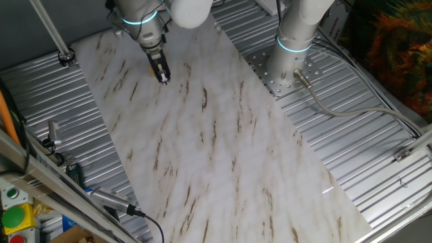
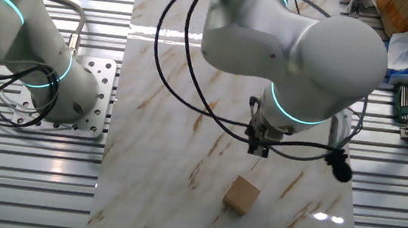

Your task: Approach and touch the side of the small block

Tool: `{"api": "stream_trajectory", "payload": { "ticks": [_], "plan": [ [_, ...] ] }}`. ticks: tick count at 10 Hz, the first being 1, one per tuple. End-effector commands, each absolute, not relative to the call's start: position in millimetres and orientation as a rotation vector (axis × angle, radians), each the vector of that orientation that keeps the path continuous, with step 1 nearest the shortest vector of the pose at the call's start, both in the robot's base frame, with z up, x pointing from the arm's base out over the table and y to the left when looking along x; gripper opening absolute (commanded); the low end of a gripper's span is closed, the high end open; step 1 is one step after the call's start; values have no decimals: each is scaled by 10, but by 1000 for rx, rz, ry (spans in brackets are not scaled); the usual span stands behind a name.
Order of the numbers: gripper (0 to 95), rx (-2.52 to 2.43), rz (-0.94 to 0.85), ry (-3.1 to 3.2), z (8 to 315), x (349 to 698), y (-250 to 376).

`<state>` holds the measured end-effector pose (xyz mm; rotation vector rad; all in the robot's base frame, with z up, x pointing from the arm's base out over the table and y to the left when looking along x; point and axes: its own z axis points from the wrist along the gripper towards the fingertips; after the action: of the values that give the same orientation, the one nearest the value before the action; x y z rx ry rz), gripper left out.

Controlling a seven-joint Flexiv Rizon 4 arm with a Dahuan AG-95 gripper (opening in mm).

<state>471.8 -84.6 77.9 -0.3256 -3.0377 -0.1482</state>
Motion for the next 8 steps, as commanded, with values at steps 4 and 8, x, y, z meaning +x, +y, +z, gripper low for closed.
{"api": "stream_trajectory", "payload": {
  "ticks": [4,8],
  "plan": [
    [0,-342,-159,-3043,928,4489,-599],
    [0,-371,-136,-3049,972,4240,-219]
  ]
}}
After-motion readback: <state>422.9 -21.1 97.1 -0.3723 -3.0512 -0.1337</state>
